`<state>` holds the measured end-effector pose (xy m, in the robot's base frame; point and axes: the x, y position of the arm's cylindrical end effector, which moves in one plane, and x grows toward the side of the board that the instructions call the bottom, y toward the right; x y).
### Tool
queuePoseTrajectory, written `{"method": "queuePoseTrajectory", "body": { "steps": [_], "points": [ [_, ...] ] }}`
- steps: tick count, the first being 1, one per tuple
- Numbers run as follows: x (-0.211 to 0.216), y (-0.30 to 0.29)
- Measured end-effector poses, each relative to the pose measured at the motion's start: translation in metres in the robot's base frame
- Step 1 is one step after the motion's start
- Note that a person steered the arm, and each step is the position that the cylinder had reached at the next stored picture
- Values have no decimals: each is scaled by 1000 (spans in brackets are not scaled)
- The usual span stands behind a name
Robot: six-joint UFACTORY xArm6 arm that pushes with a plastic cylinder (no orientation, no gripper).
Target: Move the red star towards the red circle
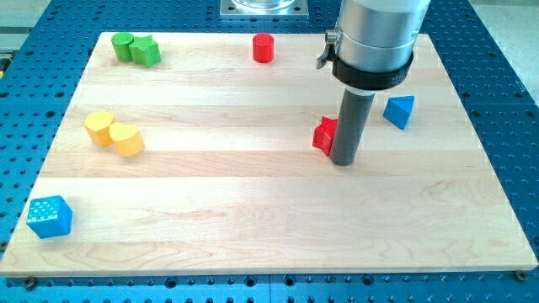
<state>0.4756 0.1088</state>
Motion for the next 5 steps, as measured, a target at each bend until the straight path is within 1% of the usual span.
{"method": "queuePoseTrajectory", "body": {
  "steps": [1,2,3,4,5],
  "points": [
    [-16,-4],
    [-100,-107],
    [-119,-132],
    [-125,-194],
    [-154,-151]
  ]
}}
